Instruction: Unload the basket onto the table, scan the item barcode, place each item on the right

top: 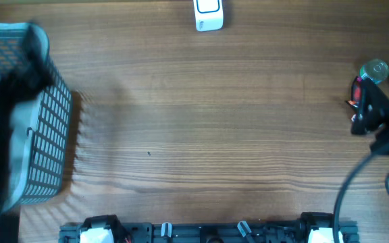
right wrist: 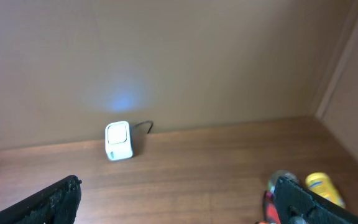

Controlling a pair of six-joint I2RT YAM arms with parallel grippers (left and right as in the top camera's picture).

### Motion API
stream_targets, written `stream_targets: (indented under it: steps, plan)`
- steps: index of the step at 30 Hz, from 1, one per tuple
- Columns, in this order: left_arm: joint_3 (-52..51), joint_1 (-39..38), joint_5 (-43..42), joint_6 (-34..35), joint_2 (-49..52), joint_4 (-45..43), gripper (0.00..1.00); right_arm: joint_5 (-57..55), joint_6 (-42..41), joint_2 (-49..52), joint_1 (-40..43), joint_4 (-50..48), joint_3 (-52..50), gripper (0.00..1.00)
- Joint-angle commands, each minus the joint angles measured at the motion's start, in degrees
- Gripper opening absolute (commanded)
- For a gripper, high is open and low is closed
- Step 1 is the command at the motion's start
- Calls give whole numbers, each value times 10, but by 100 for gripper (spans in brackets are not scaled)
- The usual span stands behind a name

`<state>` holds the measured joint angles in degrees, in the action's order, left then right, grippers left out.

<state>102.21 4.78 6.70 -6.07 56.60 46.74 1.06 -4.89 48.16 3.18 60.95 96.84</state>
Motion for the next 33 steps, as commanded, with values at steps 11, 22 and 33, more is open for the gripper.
stream_targets:
  steps: [11,22,33]
  plan:
    - [8,34,-24,-37,-225,21,100,-10,33,-226,-2,62,2,100]
    - [8,34,-24,-9,-342,57,100,-17,27,-324,2,148,53,100]
    - [8,34,-23,25,-438,145,100,-70,-96,-402,59,250,137,100]
